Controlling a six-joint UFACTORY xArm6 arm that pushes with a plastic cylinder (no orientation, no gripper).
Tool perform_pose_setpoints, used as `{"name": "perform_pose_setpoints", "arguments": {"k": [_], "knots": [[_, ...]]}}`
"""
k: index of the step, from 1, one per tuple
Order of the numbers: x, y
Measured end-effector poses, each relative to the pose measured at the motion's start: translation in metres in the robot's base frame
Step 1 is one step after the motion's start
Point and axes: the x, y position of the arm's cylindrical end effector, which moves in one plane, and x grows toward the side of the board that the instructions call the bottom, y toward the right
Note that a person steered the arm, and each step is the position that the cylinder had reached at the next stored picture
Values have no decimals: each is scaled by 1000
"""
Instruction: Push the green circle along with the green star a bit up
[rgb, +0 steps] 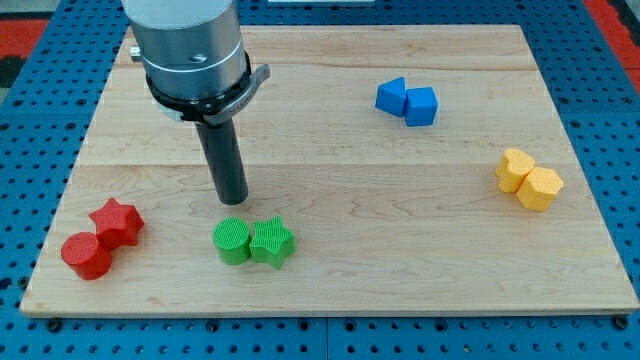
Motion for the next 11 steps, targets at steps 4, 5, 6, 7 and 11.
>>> {"name": "perform_pose_setpoints", "arguments": {"k": [4,5,6,7,11], "knots": [[22,-31],[33,-31],[50,-31],[67,-31],[71,56]]}}
